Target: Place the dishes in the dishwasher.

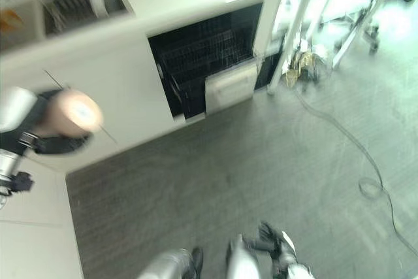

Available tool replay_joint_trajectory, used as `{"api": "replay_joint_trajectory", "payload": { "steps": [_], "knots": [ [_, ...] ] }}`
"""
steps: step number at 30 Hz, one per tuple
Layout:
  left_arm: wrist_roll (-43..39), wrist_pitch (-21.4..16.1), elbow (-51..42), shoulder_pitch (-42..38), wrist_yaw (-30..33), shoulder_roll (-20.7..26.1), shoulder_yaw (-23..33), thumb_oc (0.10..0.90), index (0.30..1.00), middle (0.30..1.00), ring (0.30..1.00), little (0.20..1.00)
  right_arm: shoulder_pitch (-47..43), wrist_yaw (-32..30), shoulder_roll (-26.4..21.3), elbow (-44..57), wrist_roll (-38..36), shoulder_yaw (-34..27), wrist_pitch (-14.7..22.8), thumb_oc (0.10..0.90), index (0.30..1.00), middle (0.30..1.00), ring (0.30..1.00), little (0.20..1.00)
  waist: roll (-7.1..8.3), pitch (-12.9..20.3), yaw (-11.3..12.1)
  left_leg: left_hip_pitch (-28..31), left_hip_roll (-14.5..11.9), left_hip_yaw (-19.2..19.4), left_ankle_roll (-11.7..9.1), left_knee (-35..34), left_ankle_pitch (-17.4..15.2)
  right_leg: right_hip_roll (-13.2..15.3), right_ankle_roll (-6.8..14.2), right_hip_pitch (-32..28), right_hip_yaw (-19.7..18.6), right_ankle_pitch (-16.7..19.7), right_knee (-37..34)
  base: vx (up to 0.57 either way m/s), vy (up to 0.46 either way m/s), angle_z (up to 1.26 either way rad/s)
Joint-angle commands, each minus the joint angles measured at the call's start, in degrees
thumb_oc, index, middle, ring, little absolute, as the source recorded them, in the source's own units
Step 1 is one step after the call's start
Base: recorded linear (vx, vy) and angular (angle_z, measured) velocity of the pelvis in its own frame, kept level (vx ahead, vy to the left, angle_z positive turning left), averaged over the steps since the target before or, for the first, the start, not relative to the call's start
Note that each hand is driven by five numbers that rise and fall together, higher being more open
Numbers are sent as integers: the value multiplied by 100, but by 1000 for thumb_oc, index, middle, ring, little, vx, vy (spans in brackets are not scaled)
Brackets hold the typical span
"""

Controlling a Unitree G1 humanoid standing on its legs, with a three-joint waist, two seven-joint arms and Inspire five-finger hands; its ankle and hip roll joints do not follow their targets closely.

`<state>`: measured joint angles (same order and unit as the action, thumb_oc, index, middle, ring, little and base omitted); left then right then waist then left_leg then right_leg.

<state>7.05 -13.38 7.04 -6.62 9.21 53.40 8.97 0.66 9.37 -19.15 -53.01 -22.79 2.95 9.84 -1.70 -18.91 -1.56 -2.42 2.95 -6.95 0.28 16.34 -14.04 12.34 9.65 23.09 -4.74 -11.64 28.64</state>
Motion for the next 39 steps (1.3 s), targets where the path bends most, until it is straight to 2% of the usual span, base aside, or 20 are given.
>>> {"api": "replay_joint_trajectory", "payload": {
  "steps": [1,3,5,7,8,9,11,12,13,14,15,16,20,24,31,33,34,36,37,39],
  "knots": [
    [-289,-554,-1013,157,338,1179,539,400,300,300,300,300,-300,-41,-244,298,173,27,400,800,900,900,900,900,-52,448,142,753,-222,58,50,85,-555,304,352,-561,206,1572,-1145,404,-478,-2],
    [-334,-240,-1192,377,377,1136,740,400,300,300,300,300,-459,77,-265,298,386,217,277,800,900,900,900,900,9,498,292,927,-633,214,-80,85,-488,432,394,-694,637,1436,-1145,525,-626,29],
    [-262,-191,-1383,568,313,935,857,400,300,300,300,300,-482,-104,-250,467,365,368,110,800,900,900,900,900,5,501,361,1064,-1062,319,-195,85,-190,323,306,-840,984,1408,-1145,394,-538,46],
    [-40,-96,-1709,670,268,672,889,400,300,300,300,300,-460,-144,-333,448,165,458,285,800,900,900,900,900,-55,493,368,852,-1425,540,-352,85,834,104,10,-1103,1360,1045,-1145,247,-525,95],
    [-10,-230,-1799,529,190,578,794,400,300,300,300,300,-395,-238,-364,383,150,422,519,800,900,900,900,900,-89,464,283,495,-1670,1166,-400,85,1320,35,-225,-1360,1749,789,-1145,126,-471,142],
    [-52,-286,-1782,402,203,574,697,400,300,300,300,300,-362,-319,-394,354,81,367,605,800,900,900,900,900,-137,423,266,273,-1619,1306,-420,85,1373,-8,-296,-1493,1909,686,-1145,109,-371,197],
    [-65,-189,-1837,341,191,540,647,400,300,300,300,300,-333,-329,-438,279,101,275,636,800,900,900,900,900,-226,388,334,-23,-1035,1205,-309,85,875,-94,-245,-1616,1977,639,-1145,117,-81,142],
    [7,-260,-1915,281,110,461,558,400,300,300,300,300,-276,-398,-433,244,36,168,632,800,900,900,900,900,-298,418,247,-160,-1045,1678,-319,85,644,-91,-200,-1702,2204,525,-1145,88,5,31],
    [79,-289,-1957,257,138,416,477,400,300,300,300,300,-245,-426,-460,262,-37,112,621,800,900,900,900,900,-329,417,205,-157,-1145,1796,-372,85,673,-78,-202,-1748,2295,488,-1145,-43,36,37],
    [147,-255,-2005,235,255,378,357,400,300,300,300,300,-198,-415,-497,289,-102,43,621,800,900,900,900,900,-376,395,193,-263,-1154,1703,-431,85,921,-86,-280,-1728,2358,556,-1145,-112,90,53],
    [132,-173,-2107,330,323,382,397,400,300,300,300,300,-222,-342,-519,168,-144,26,705,800,900,900,900,900,-377,426,282,-348,-877,1444,-361,85,716,-93,-237,-1661,2229,544,-1145,-135,102,39],
    [228,-190,-2163,363,332,282,395,400,300,300,300,300,-235,-362,-464,105,-242,-35,714,800,900,900,900,900,-389,475,280,-395,-900,1594,-359,85,617,-39,-184,-1620,2325,536,-1145,-72,123,-28],
    [383,-178,-2230,505,511,178,403,400,300,300,300,300,-207,-194,-347,-153,-58,-142,798,800,900,900,900,900,-395,560,316,-435,-872,1610,-396,85,519,65,-103,-1540,2315,558,-1145,-52,78,-46],
    [178,-221,-2106,453,493,344,586,400,300,300,300,300,-186,-190,-199,-393,108,-79,716,800,900,900,900,900,-323,672,407,-471,-838,1625,-383,85,443,127,0,-1509,2304,582,-1145,-51,34,-24],
    [-2,-202,-2033,352,321,466,697,400,300,300,300,300,-177,-268,-137,-439,223,-45,696,800,900,900,900,900,-250,754,514,-386,-842,1670,-299,85,398,68,-24,-1696,2362,497,-1145,10,12,10],
    [146,-236,-2053,352,333,437,730,400,300,300,300,300,-154,-158,-142,-160,342,13,703,800,900,900,900,900,-299,741,568,-336,-898,1653,-194,85,456,-82,-105,-1974,2537,474,-1145,49,7,-9],
    [198,-239,-2047,291,343,457,715,400,300,300,300,300,-125,-128,-123,16,374,53,701,800,900,900,900,900,-371,698,539,-319,-930,1512,-125,85,484,-161,-96,-2079,2470,616,-1145,43,-68,-28],
    [239,-286,-1853,-69,483,557,393,400,300,300,300,300,-91,-85,-111,240,330,157,777,800,900,900,900,900,-368,494,358,-294,-804,1045,69,85,526,93,-61,-1536,1697,831,-28,65,-241,6],
    [203,-353,-1763,-219,498,571,287,400,300,300,300,300,-73,-23,-113,238,164,159,826,800,900,900,900,900,-330,449,312,-266,-787,909,65,85,529,256,-95,-1516,1506,891,-208,142,-592,78],
    [274,-319,-1734,-427,634,574,112,400,300,300,300,300,-109,148,-52,279,-12,115,830,800,900,900,900,900,-220,436,256,-232,-856,621,-112,85,459,591,60,-1630,1118,1162,-1145,123,-815,90]
  ]
}}
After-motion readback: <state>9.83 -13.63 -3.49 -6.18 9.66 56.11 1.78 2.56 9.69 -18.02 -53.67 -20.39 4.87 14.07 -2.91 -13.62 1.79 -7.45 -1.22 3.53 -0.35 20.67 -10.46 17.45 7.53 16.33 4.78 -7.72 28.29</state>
